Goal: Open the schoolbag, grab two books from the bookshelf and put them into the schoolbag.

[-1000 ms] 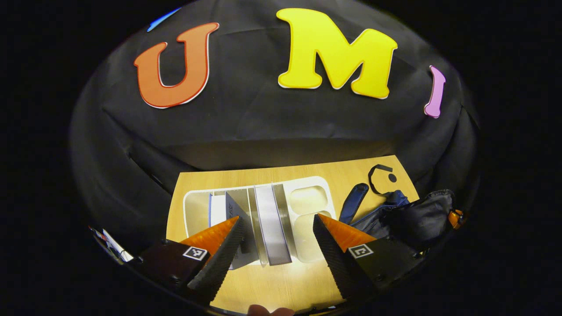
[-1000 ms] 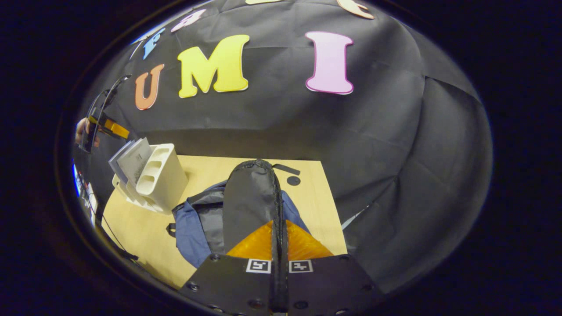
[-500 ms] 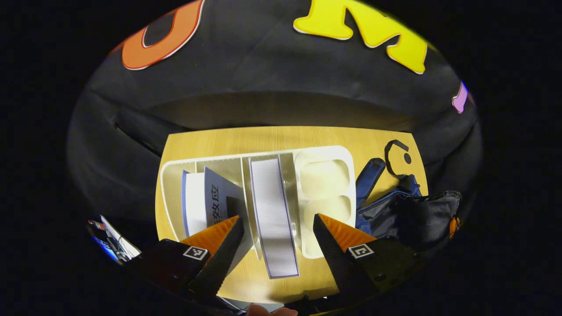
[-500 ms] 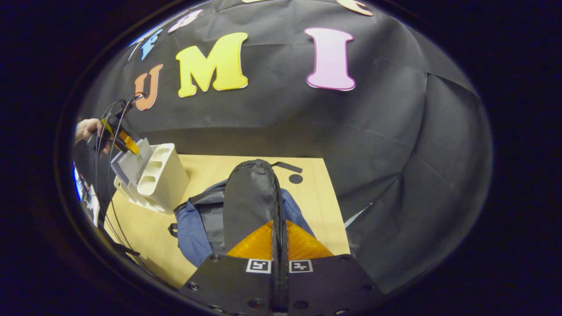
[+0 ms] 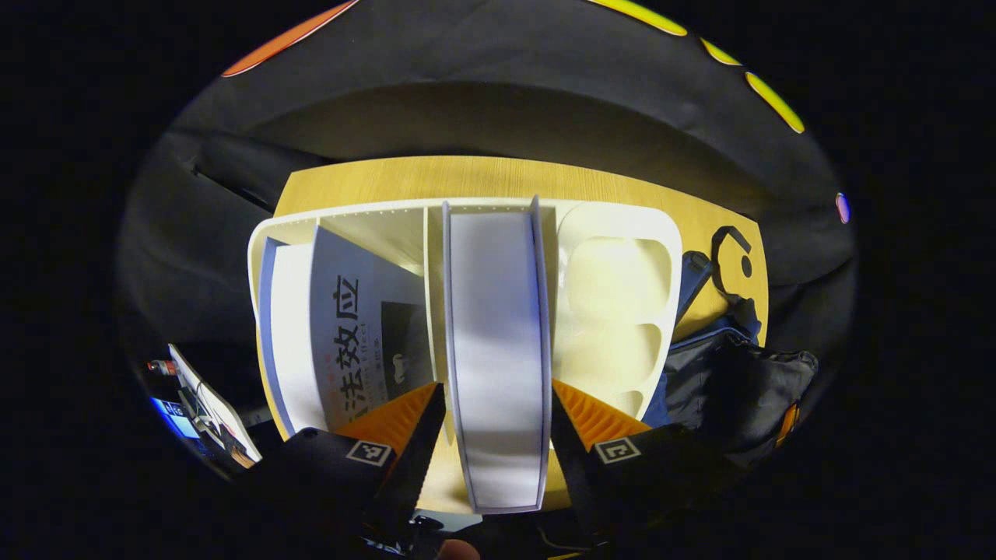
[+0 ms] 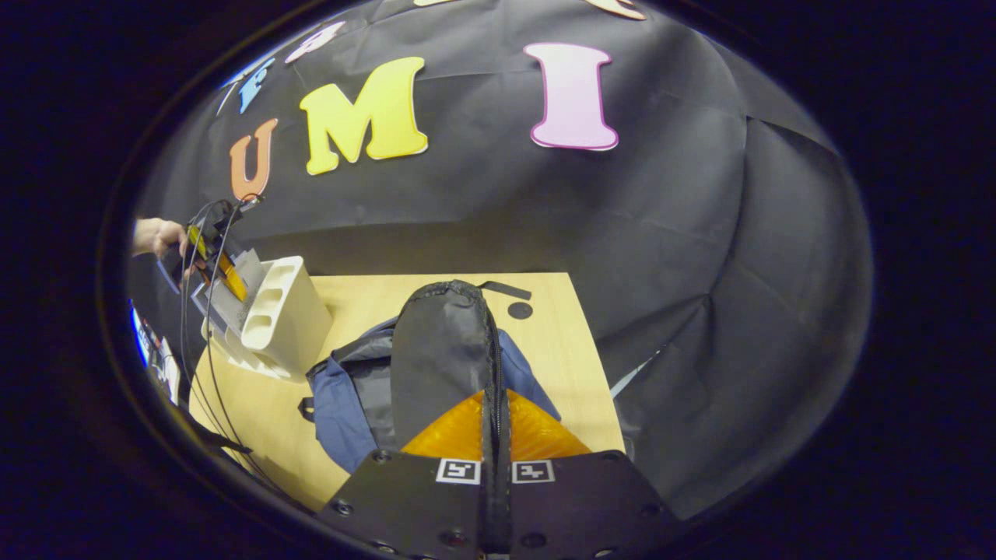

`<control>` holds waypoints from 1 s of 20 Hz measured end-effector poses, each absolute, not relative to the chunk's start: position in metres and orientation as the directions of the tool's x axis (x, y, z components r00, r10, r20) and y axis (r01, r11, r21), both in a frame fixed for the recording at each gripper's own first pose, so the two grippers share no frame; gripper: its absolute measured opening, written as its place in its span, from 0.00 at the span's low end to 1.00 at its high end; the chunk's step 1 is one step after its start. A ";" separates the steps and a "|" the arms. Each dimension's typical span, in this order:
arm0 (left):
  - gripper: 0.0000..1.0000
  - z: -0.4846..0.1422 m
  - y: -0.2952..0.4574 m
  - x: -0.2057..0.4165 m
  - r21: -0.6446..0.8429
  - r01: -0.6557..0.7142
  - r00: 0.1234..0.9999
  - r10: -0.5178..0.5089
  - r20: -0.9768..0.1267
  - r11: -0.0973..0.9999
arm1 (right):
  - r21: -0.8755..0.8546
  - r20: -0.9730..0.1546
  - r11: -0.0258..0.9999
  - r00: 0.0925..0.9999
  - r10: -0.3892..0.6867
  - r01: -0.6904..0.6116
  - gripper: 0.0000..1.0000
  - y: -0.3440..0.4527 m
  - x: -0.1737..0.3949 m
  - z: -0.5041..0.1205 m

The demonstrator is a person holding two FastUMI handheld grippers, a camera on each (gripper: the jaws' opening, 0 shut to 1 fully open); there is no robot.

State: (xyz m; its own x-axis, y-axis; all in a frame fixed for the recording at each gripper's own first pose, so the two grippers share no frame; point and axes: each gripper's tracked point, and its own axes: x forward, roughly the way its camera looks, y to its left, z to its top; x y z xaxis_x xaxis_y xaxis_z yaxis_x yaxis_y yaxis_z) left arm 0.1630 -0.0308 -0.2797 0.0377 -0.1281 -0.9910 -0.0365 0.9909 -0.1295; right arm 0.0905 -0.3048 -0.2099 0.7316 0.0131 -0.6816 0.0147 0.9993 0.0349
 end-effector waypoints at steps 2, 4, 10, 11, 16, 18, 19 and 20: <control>0.63 -0.282 -0.032 0.156 -0.132 -0.060 -0.001 -0.132 -0.991 0.989 | 0.034 -0.681 0.999 0.733 0.012 0.016 0.00 -0.304 0.090 -0.210; 0.53 -0.280 -0.029 0.154 -0.112 -0.061 -0.015 -0.113 -0.993 0.992 | 0.034 -0.681 0.999 0.732 0.011 0.016 0.00 -0.303 0.091 -0.210; 0.46 -0.251 -0.021 0.139 -0.116 -0.050 -0.001 -0.117 -0.993 0.992 | 0.026 -0.681 1.000 0.732 0.005 0.017 0.00 -0.301 0.089 -0.210; 0.45 -0.241 -0.019 0.132 -0.125 -0.039 0.014 -0.124 -0.992 0.991 | 0.027 -0.683 0.999 0.731 0.004 0.019 0.00 -0.300 0.089 -0.209; 0.44 -0.164 0.006 0.081 -0.180 0.036 0.111 -0.183 -0.977 0.983 | 0.028 -0.683 0.999 0.731 -0.001 0.027 0.00 -0.297 0.084 -0.209; 0.44 -0.142 0.005 0.058 -0.238 0.018 0.130 -0.238 -0.963 0.971 | 0.031 -0.683 0.999 0.730 -0.003 0.032 0.00 -0.296 0.081 -0.209; 0.41 -0.134 0.002 0.045 -0.284 -0.010 0.129 -0.280 -0.951 0.959 | 0.028 -0.684 0.999 0.729 -0.005 0.034 0.00 -0.295 0.079 -0.209; 0.44 -0.128 -0.003 0.029 -0.347 -0.057 0.117 -0.339 -0.933 0.936 | 0.026 -0.686 0.999 0.728 -0.007 0.034 0.00 -0.293 0.079 -0.210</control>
State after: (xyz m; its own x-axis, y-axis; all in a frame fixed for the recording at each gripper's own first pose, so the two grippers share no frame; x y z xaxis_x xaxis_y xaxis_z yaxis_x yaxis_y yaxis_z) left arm 0.0285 -0.0030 -0.1283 0.1169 -0.3391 -0.9335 -0.0569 0.9361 -0.3472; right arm 0.0792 -0.2934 -0.2102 0.7279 -0.0074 -0.6857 0.0342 0.9991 0.0256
